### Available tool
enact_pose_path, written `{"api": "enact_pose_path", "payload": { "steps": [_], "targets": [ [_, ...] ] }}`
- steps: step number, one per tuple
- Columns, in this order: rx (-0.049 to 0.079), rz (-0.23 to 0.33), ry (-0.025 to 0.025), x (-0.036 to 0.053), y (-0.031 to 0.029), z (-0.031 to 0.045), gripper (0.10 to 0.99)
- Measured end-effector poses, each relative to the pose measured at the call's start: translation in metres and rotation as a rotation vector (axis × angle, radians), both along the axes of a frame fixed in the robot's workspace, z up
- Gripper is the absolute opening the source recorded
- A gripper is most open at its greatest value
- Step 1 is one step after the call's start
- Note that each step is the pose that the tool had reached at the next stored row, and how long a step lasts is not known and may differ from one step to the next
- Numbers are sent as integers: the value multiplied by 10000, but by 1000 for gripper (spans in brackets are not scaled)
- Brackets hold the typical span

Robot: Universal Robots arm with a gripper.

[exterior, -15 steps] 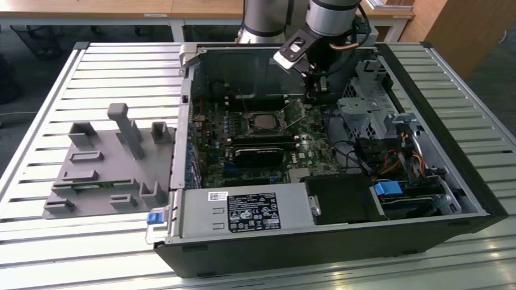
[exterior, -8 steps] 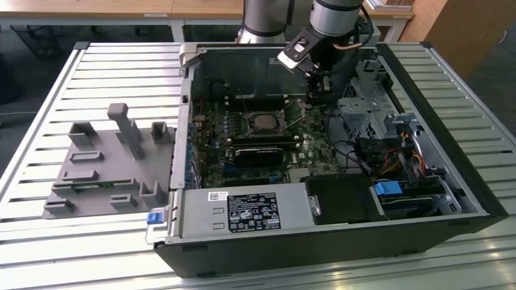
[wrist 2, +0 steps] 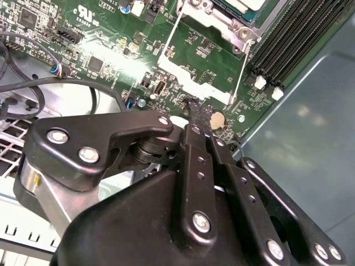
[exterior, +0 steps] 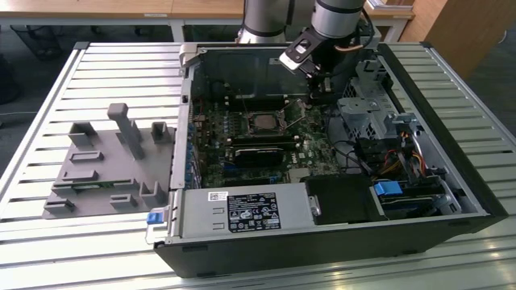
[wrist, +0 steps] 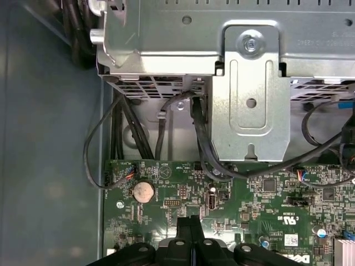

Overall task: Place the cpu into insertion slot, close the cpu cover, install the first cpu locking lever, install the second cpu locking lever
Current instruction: 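Close the cpu cover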

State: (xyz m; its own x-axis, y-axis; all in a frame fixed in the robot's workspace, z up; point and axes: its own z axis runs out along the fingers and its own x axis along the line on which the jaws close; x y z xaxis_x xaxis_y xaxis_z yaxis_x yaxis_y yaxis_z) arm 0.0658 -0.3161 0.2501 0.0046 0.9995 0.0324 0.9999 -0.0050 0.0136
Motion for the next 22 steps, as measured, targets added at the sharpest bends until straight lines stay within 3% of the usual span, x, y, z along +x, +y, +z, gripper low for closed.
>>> {"api": "enact_pose_path", "payload": {
  "steps": [13,22],
  "targets": [
    [0,0,37,25,18,-98,106],
    [2,1,48,55,19,-112,106]
  ]
}}
